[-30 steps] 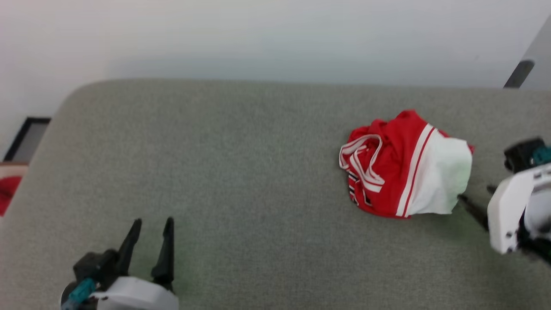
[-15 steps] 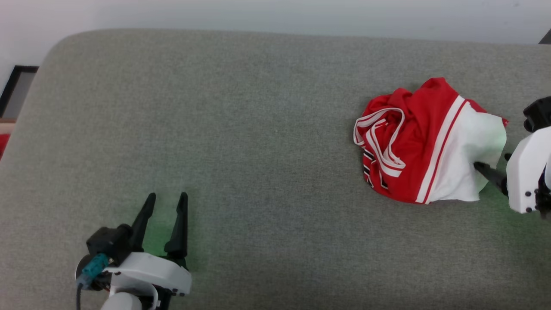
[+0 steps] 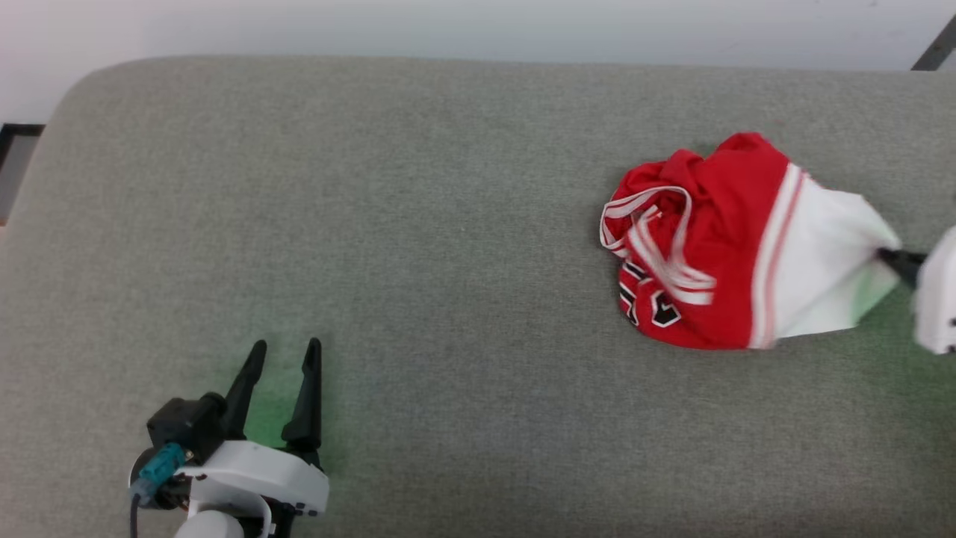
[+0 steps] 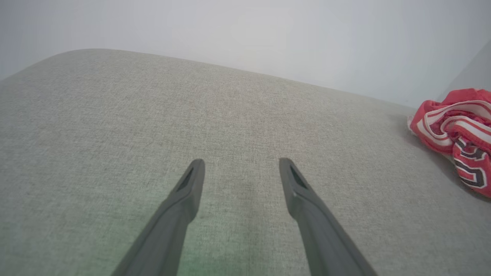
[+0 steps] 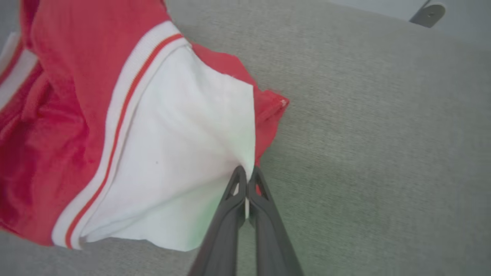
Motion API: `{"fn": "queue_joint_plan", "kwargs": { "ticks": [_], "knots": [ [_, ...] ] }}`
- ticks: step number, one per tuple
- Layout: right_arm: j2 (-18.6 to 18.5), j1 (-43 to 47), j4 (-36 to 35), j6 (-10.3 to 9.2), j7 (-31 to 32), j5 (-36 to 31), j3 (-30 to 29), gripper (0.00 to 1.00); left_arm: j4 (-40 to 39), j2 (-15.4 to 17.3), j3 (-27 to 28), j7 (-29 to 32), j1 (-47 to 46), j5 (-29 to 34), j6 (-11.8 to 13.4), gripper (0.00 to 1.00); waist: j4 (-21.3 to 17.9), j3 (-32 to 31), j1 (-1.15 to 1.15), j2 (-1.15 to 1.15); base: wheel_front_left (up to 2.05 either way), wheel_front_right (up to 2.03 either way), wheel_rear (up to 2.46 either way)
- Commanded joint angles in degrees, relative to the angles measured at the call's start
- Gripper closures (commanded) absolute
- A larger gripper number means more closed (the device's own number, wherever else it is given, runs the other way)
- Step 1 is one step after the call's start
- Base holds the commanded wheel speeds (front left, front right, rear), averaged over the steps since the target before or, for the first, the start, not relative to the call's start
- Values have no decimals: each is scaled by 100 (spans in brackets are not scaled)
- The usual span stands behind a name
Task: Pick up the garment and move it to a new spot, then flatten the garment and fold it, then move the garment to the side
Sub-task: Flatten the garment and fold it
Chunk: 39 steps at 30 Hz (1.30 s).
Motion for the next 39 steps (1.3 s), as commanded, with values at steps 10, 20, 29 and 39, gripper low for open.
{"fn": "queue_joint_plan", "kwargs": {
  "ticks": [10, 20, 29, 39],
  "knots": [
    [-648, 320, 1067, -5, -519, -299, -838, 100, -36, -22, 63, 0, -84, 74, -34, 0, -80, 211, 0, 0, 0, 0, 0],
    [-217, 128, 1841, -4, -1112, -864, -1202, 82, 39, 130, -92, 0, -280, 117, -41, 0, -107, 316, 0, 0, 0, 0, 0],
    [82, 543, 1434, -4, -2506, -1116, -1743, 0, -156, 964, -1138, 418, -1446, -107, -42, 0, -498, 52, 0, 0, 0, 0, 0],
    [1164, 1673, -1029, -5, -3350, -1225, -1602, 0, 0, 1723, -2992, 2616, -3717, -1582, -39, 0, -1677, 347, 0, 0, 0, 0, 0]
  ]
}}
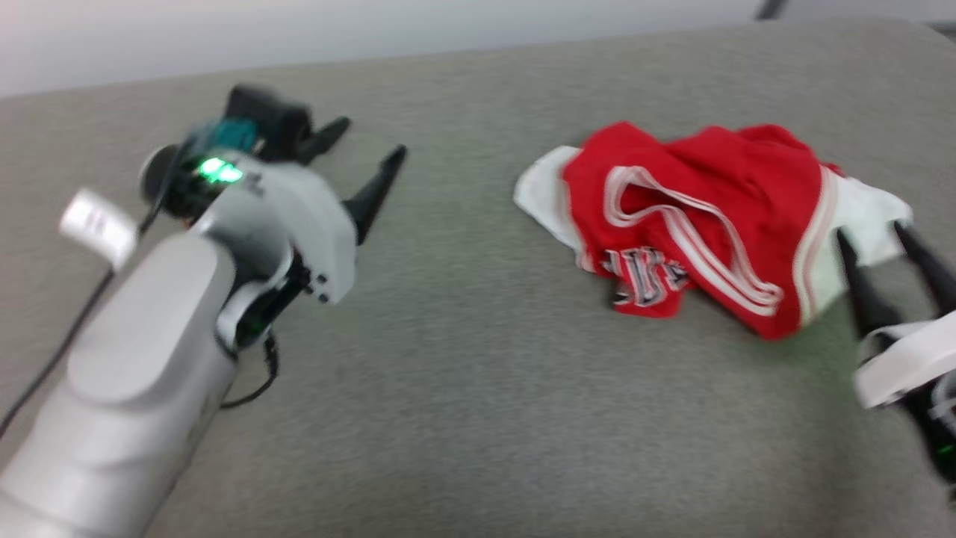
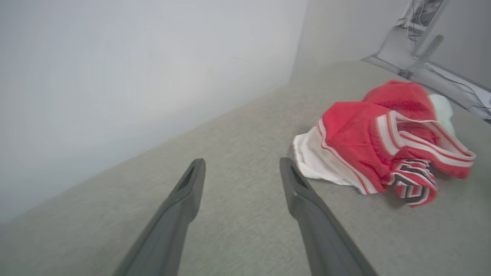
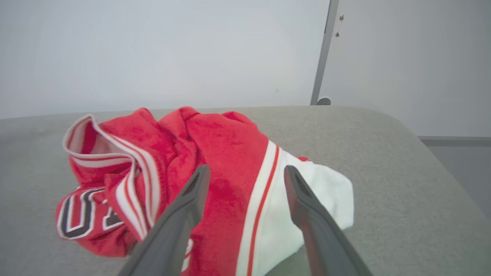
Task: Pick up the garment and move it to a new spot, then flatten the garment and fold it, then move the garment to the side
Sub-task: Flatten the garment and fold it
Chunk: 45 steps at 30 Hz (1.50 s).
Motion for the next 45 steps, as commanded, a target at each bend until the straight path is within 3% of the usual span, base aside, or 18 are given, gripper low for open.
{"fn": "queue_joint_plan", "kwargs": {
  "ticks": [1, 7, 11, 21, 27, 28, 29, 30, 38, 45],
  "knots": [
    [121, 92, -113, -6, -25, -81, 23, 0, 97, -21, -108, 151, -136, -182, -10, 0, -606, 239, 0, 0, 0, 0, 0],
    [606, 417, -729, -6, 90, -294, 42, 0, 902, -154, -922, 1799, -1173, -1518, -10, 0, -1180, 527, 0, 0, 0, 0, 0],
    [774, 435, -900, -5, 114, -404, 71, 0, 1340, -243, -1273, 2459, -1728, -2029, -10, 0, -1451, 742, 0, 0, 0, 0, 0],
    [1138, 219, -1132, -5, -14, -608, 413, 0, 2077, 79, -2459, 2663, -2507, -1953, -10, 0, -1906, 1144, 0, 0, 0, 0, 0],
    [1190, 176, -1123, -6, -51, -637, 506, 0, 2452, 11, -2565, 2726, -2421, -2604, -10, 0, -1926, 1201, 0, 0, 0, 0, 0],
    [1172, 174, -1105, -6, -45, -648, 481, 0, 2460, -9, -2602, 2771, -2404, -2702, -11, 21, -1902, 1200, 0, 0, 0, 0, 0],
    [1158, 157, -1091, -6, -46, -662, 456, 0, 2420, -17, -2683, 2795, -2395, -2741, -12, 65, -1868, 1187, 0, 0, 0, 0, 0],
    [1146, 135, -1105, -6, -59, -673, 445, 0, 2361, -9, -2762, 2779, -2398, -2753, -15, 100, -1824, 1175, 0, 0, 0, 0, 0],
    [958, 176, -1217, -6, 107, -809, 305, 0, 2201, -38, -2678, 2036, -2312, -3340, -11, 100, -1054, 696, 0, 0, 0, 0, 0],
    [783, 375, -1457, -6, 474, -881, 217, 0, 1751, 428, -2601, 1590, -1981, -3869, -10, 100, -164, 129, 0, 0, 0, 0, 0]
  ]
}}
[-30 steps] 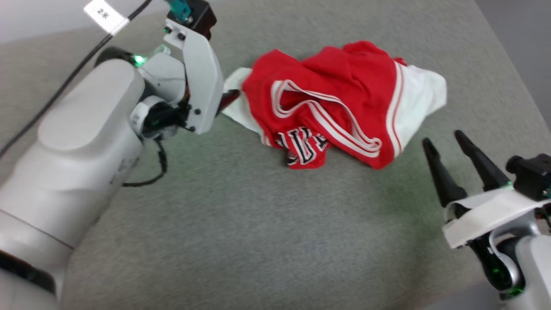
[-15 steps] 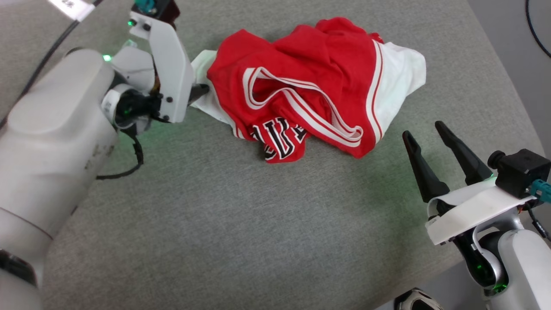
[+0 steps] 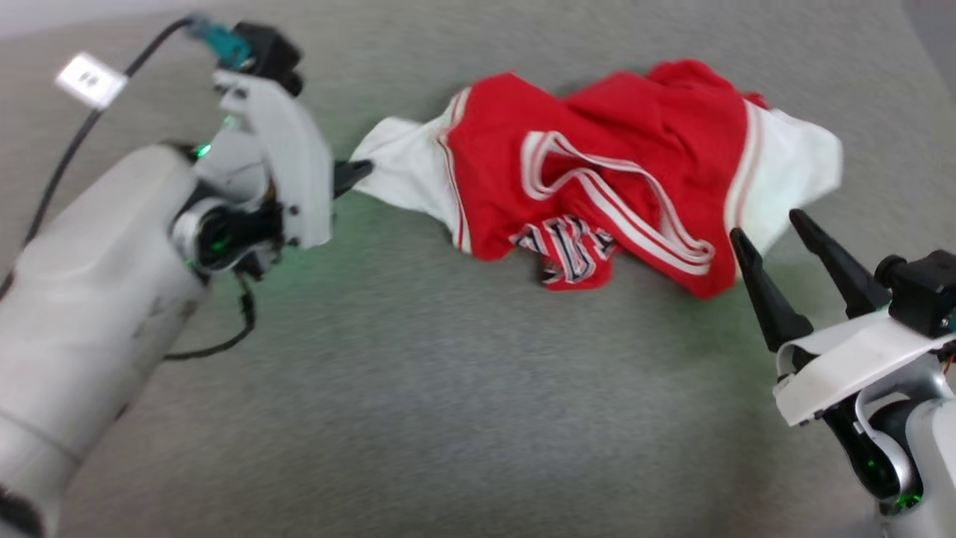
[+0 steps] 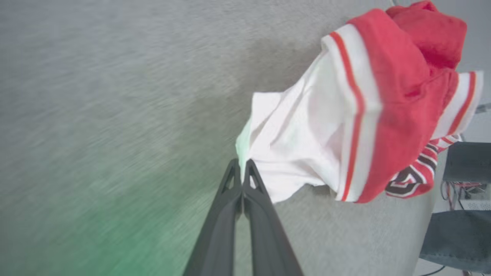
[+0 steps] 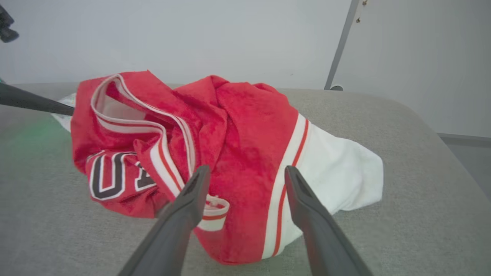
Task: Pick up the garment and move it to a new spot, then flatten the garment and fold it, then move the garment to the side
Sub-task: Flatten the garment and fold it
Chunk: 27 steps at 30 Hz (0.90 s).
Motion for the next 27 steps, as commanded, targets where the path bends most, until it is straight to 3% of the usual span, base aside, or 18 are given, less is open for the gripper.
{"fn": "queue_joint_plan", "kwargs": {
  "ticks": [1, 10, 17, 27],
  "knots": [
    [-51, 90, -57, -6, 58, -28, -15, 0, -88, 139, 29, -64, 127, -81, -9, 100, 884, -747, 0, 0, 0, 0, 0],
    [-100, 421, -342, -6, 449, -65, -193, 0, -200, 926, -86, 50, 754, -374, -7, 100, 1461, -1130, 0, 0, 0, 0, 0],
    [-77, 550, -470, -6, 599, -60, -238, 0, 84, 1005, -152, 204, 946, -412, 165, 100, 1436, -1180, 0, 0, 0, 0, 0],
    [-119, 713, -477, -6, 679, -43, -334, 0, 422, 854, -264, -169, 1355, -318, 121, 100, 1232, -1184, 0, 0, 0, 0, 0]
  ]
}}
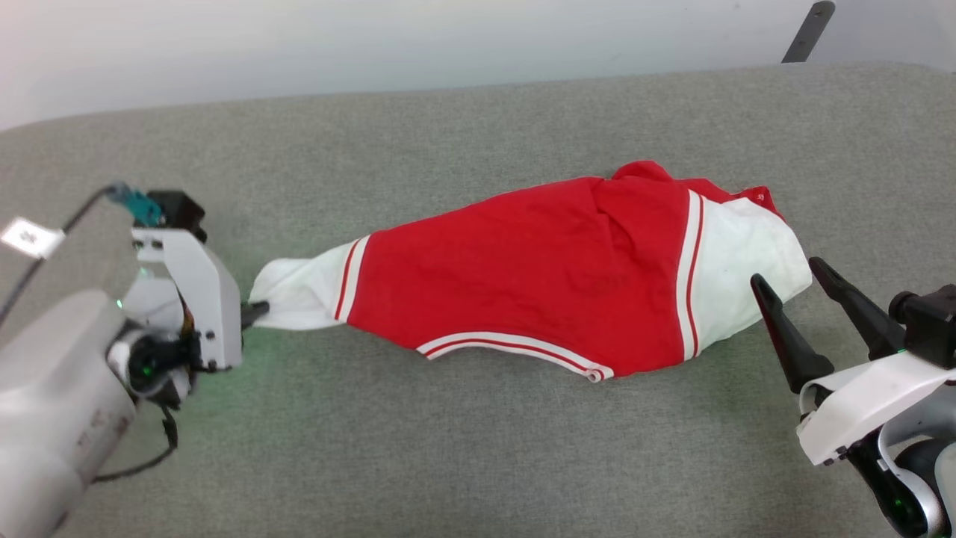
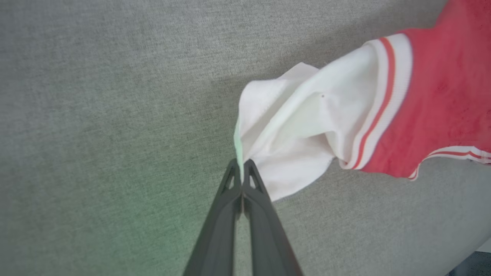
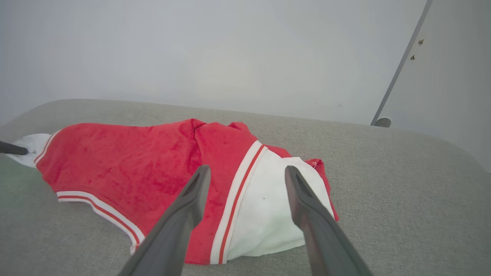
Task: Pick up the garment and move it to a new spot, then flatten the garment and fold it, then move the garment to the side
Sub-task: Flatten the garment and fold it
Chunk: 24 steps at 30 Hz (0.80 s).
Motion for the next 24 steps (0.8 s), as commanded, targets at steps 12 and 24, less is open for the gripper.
{"fn": "queue_joint_plan", "kwargs": {
  "ticks": [12, 24],
  "knots": [
    [-402, 143, -23, -6, 338, -172, 303, 0, 340, -152, 33, -1273, 296, 336, -115, 0, -36, -45, 0, 0, 0, 0, 0],
    [-1668, 46, 52, -6, 977, 247, 1388, 0, -567, 29, 271, -3772, 1114, 868, 292, 0, 341, -213, 0, 0, 0, 0, 0]
  ]
}}
